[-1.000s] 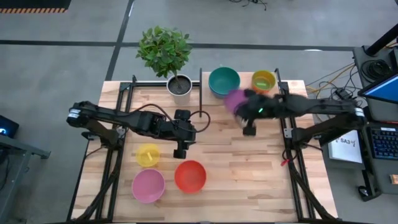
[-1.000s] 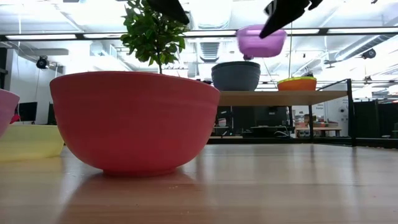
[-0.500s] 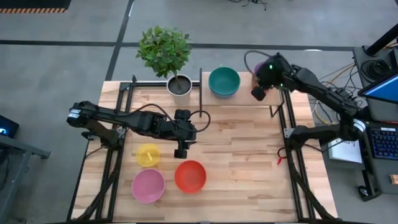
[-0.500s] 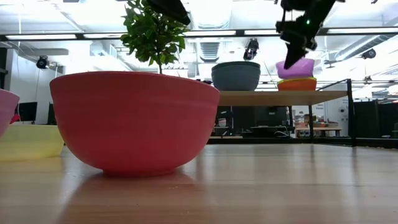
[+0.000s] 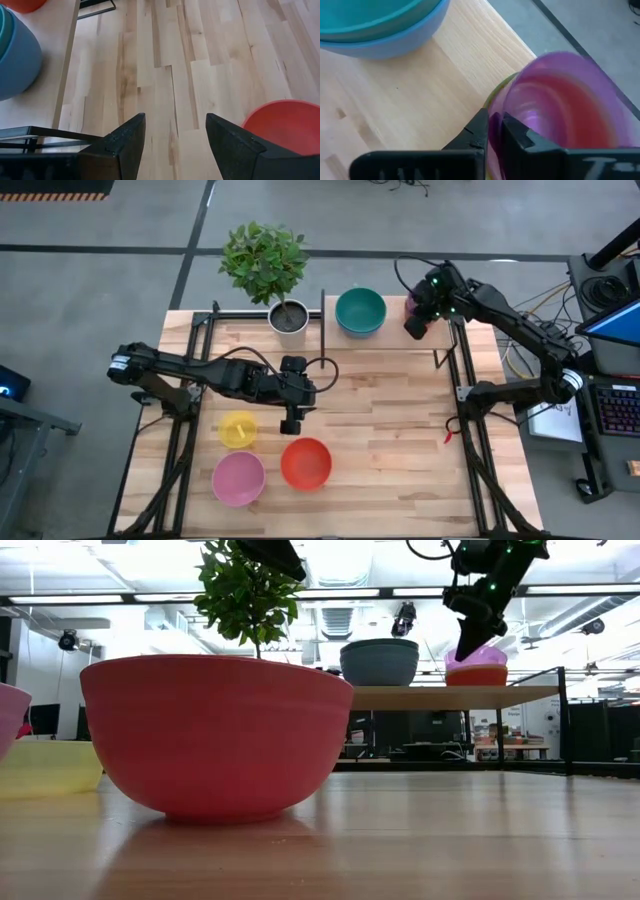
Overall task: Place and stack bowls onto a shelf
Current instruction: Stack the purple bowl on top of the green bowl on the shelf, then stack the pink bowl on top of the green bowl on the shelf
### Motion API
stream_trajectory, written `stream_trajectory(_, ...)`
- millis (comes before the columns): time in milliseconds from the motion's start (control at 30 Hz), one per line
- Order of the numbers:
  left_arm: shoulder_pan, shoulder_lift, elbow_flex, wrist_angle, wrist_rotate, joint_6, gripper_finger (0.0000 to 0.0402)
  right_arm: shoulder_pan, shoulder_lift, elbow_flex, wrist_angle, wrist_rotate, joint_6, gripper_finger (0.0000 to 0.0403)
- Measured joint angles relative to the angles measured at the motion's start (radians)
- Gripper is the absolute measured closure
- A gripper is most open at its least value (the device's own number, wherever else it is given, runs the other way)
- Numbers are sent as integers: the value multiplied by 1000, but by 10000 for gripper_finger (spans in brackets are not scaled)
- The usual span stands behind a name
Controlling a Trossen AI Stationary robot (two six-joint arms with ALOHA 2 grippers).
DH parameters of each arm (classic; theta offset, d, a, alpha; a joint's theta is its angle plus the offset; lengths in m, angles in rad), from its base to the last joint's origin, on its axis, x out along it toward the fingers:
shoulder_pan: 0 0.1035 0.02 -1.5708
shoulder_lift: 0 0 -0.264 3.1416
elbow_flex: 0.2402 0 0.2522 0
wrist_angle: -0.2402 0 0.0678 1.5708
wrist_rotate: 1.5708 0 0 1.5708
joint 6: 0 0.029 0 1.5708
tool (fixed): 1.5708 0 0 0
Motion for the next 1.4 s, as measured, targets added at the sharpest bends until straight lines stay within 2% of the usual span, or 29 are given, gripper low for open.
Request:
stream_trajectory(300, 0, 0, 0, 0, 0, 1, 210, 0, -1, 5, -2, 2, 1, 328)
stream_trajectory(567, 0, 0, -2, -4, 0, -42, 210, 1, -47, 20, 8, -1, 73, 339)
stream_trajectory(700, -1, 0, -3, -74, 1, -121, 210, 7, -114, -8, 19, -92, 99, 355)
stream_trajectory(867, -1, 0, -44, -179, 2, -279, 209, 64, -246, -127, 136, -248, 157, 375)
stream_trajectory(1033, -1, 0, -135, -288, 25, -497, 209, 171, -371, -227, 193, -264, 203, 385)
stream_trajectory(1233, 17, 0, -267, -438, 195, -963, 209, 269, -472, -262, 228, -259, 238, 385)
stream_trajectory(1400, -3, -2, -362, -438, 342, -1081, 209, 300, -507, -264, 247, -259, 237, 385)
